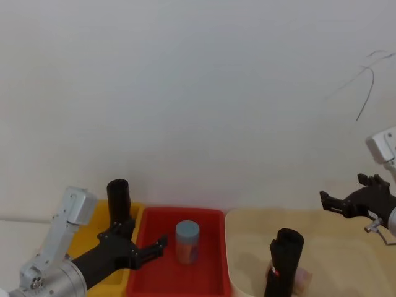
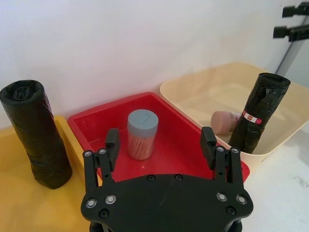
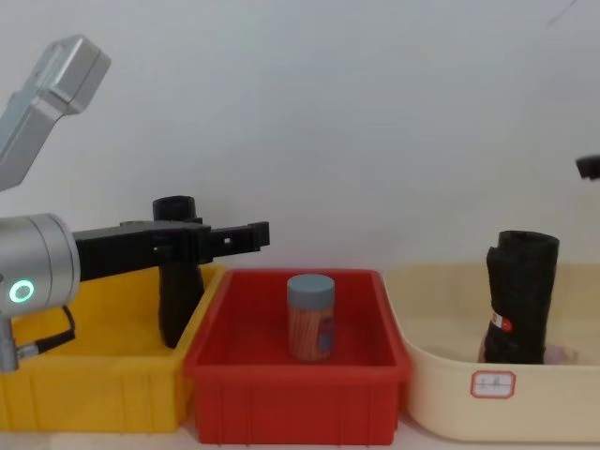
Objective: Pick up the garbage bag with the one hand and transfer it to the other hand.
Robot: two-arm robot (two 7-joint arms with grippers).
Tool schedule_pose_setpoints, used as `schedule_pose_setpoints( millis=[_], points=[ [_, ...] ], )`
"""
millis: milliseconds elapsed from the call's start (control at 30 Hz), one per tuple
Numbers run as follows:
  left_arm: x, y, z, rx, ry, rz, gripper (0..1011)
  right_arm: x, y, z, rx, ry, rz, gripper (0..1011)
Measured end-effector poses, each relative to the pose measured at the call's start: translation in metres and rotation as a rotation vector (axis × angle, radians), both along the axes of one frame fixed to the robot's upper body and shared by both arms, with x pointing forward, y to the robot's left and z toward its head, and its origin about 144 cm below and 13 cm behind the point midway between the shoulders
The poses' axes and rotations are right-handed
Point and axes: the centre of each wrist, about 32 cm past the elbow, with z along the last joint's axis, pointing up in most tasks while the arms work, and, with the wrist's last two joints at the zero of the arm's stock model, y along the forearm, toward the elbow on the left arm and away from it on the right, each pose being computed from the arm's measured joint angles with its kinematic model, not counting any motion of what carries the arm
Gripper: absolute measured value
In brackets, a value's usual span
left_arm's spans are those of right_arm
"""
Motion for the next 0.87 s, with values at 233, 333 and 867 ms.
schedule_pose_setpoints(
  millis=[233, 333, 867],
  points=[
    [0.0, 0.0, 0.0, 0.0, 0.0, 0.0, 1001, -0.013, 0.01, 0.003, 0.064, -0.09, 0.018, 1000],
    [0.0, 0.0, 0.0, 0.0, 0.0, 0.0, 1001, -0.023, 0.018, 0.003, 0.112, -0.141, 0.033, 1000],
    [0.0, 0.0, 0.0, 0.0, 0.0, 0.0, 1001, -0.075, 0.065, -0.01, 0.307, -0.26, 0.133, 1000]
  ],
)
